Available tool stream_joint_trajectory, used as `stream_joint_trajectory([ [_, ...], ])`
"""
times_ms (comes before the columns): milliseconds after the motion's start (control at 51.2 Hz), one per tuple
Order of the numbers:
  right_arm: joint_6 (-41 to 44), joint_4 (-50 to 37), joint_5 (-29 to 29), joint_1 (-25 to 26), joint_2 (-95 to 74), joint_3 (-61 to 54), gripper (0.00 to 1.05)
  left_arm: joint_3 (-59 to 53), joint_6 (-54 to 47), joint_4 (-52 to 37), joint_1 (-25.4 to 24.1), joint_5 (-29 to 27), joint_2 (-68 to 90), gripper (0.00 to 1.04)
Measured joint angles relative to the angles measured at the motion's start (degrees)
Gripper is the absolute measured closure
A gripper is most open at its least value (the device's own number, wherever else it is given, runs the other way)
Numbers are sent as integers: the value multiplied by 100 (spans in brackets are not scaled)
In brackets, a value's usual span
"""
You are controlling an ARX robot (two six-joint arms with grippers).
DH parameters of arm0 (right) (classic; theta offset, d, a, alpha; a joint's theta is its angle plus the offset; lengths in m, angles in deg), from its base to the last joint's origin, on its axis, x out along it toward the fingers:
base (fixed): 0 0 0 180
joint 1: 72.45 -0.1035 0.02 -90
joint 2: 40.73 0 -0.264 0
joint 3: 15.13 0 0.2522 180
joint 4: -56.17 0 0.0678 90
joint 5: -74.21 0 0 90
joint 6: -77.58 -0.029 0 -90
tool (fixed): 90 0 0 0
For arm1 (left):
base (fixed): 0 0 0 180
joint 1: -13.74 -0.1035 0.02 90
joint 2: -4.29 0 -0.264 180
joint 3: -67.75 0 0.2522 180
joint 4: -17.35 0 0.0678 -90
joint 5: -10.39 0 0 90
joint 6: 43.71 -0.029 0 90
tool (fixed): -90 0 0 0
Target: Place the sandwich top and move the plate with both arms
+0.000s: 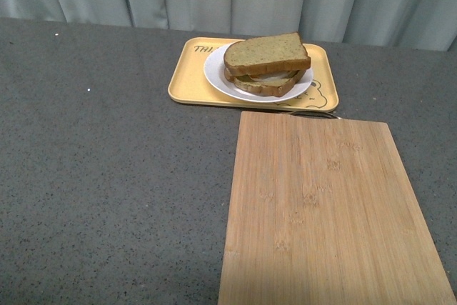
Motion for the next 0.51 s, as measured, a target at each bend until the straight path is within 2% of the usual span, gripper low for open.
stream_joint_trajectory([
  [215, 0, 0, -2, -2, 0, 0, 9, 0, 0, 345, 0, 0, -343, 101],
  [313, 0, 0, -2, -2, 0, 0, 9, 2, 0, 1250, 0, 0, -1075, 101],
  [508, 0, 0, -2, -2, 0, 0, 9, 2, 2, 1320, 0, 2, -1279, 99],
])
